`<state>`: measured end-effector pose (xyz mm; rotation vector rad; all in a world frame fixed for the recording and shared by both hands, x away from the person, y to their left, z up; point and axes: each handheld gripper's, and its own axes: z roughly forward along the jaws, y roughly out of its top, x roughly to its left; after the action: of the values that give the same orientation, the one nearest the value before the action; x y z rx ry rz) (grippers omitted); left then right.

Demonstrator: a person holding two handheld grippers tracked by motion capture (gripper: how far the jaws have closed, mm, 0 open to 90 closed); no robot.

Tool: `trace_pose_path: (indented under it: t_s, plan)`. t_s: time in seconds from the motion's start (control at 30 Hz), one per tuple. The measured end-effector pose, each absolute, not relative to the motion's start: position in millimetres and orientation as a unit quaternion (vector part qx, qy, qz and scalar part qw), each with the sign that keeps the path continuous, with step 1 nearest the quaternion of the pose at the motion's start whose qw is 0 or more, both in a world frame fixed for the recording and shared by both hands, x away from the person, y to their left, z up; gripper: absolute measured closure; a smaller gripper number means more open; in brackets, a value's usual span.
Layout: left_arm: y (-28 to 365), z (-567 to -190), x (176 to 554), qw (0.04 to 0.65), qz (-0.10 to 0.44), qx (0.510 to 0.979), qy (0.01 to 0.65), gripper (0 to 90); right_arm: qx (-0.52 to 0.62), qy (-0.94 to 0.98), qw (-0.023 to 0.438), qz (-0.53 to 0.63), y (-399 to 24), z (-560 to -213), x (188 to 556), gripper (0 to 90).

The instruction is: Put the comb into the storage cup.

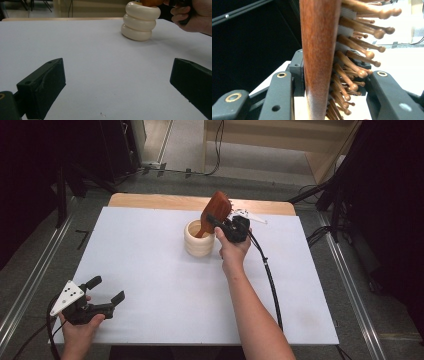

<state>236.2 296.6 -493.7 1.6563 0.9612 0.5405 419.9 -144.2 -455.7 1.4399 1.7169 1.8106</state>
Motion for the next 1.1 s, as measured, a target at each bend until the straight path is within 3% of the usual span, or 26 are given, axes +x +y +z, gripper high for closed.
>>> trace_pose_path:
  t_s: [1.1]
  plan:
    - [296,-494,237,0.543,0.227,0.700,0.405,0.1,0.534,0.552,0.105,0.632,-156,-466,421,43.9]
